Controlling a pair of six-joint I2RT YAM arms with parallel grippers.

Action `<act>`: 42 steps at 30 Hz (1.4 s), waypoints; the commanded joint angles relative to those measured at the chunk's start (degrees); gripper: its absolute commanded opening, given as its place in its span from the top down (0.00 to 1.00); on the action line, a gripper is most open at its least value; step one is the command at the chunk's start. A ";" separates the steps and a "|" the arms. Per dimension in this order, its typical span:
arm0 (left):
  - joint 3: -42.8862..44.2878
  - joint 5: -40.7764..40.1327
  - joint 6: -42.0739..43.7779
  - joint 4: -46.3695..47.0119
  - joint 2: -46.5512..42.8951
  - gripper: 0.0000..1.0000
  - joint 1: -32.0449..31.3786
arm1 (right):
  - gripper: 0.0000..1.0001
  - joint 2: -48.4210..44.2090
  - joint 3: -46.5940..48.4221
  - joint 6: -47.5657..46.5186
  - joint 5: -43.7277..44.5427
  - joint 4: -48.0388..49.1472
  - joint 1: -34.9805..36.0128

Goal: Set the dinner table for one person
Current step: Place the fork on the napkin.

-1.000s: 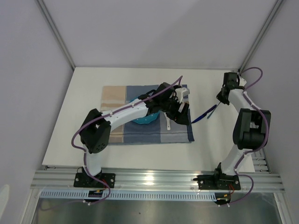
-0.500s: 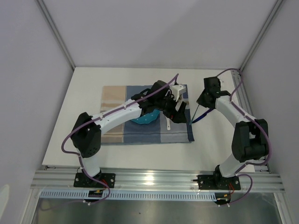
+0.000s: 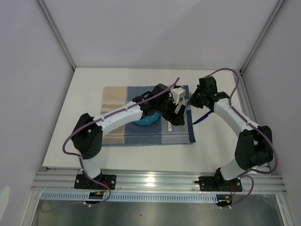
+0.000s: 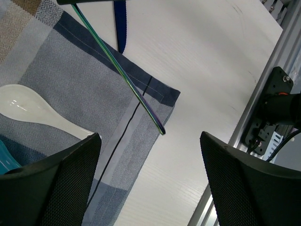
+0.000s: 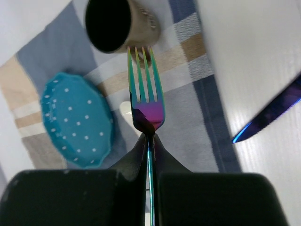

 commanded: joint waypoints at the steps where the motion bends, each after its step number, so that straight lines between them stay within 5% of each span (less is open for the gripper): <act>1: -0.86 -1.03 0.40 1.23 0.14 0.11 0.07 | 1.00 -3.29 2.48 2.72 -4.94 1.74 0.43; 28: 1.16 -8.15 0.13 2.11 -0.30 0.23 0.07 | 1.00 -10.68 -5.51 3.43 -8.73 0.69 7.28; 31: 1.24 -8.33 1.01 2.10 -0.48 0.31 0.15 | 1.00 -10.68 -5.69 3.08 -8.29 0.43 7.46; 42: 3.09 -4.20 2.85 0.87 0.40 0.85 0.59 | 1.00 -10.06 -5.51 2.11 -7.41 0.60 7.81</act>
